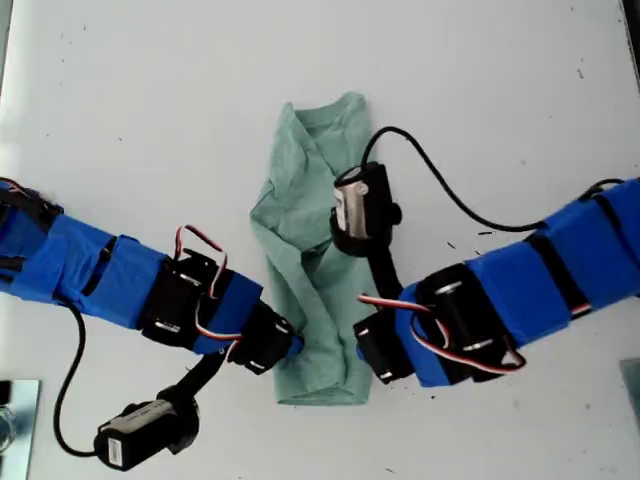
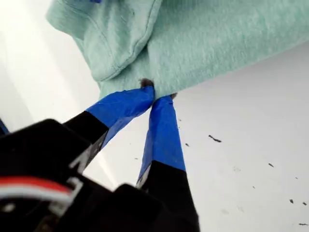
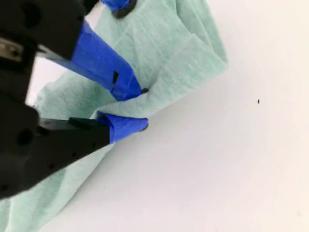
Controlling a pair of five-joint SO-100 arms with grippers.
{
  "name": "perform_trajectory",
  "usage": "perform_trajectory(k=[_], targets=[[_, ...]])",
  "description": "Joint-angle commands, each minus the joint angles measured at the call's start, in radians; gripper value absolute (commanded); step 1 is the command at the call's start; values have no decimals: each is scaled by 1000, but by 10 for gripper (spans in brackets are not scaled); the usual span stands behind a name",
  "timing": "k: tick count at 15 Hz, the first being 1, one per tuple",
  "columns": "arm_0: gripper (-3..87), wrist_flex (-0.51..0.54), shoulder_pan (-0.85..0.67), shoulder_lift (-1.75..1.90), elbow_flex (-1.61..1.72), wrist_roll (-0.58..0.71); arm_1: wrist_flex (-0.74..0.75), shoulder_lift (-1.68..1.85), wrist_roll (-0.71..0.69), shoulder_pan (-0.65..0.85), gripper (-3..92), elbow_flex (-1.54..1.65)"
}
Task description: Fold t shirt
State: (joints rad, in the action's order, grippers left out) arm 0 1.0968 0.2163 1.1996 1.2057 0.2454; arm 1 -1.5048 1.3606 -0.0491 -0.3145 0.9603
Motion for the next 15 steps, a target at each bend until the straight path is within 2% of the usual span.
perform_trajectory(k=[1,5,7,11,13,15], targets=[[-2,-12,6,89,-20,9,29,92,-32,3,12,-6],[-2,0,-11,170,-20,12,29,112,-44,32,12,-5],[-2,41,-64,262,-18,25,35,153,-98,104,12,14],[-2,101,-287,337,6,147,61,308,-270,351,12,144],[-2,107,-423,327,29,201,196,420,-339,491,12,351],[-2,120,-555,290,31,244,245,442,-399,614,12,445]])
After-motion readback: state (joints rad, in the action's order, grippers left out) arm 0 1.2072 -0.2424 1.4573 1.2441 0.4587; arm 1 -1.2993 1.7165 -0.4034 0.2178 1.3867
